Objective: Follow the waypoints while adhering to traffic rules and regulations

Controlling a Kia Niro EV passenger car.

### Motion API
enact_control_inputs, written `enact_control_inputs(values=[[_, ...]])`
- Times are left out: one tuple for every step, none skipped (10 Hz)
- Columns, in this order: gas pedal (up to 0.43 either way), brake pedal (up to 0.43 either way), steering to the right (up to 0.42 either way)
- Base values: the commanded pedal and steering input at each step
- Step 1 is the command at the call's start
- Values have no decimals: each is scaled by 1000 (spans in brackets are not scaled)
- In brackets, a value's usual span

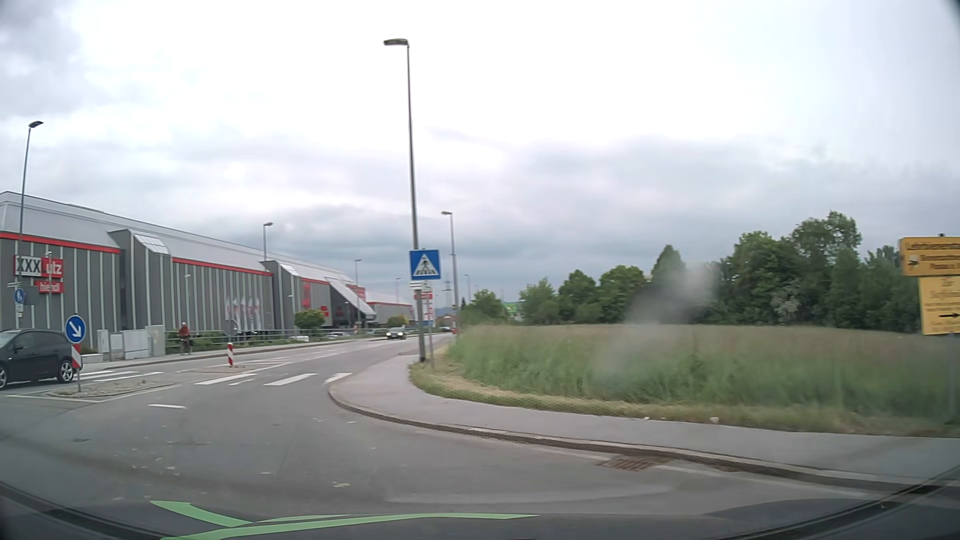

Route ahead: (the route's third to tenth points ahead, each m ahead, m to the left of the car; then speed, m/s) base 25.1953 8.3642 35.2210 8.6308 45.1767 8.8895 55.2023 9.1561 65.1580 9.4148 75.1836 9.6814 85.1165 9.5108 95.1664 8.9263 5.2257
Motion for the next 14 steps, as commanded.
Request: enact_control_inputs(values=[[79,0,-450],[110,0,-434],[110,0,-422],[118,0,-400],[130,0,-362],[130,0,-302],[130,0,-236],[130,0,-184],[130,0,-145],[130,0,-105],[138,0,-78],[150,0,-50],[150,0,-12],[150,0,19]])
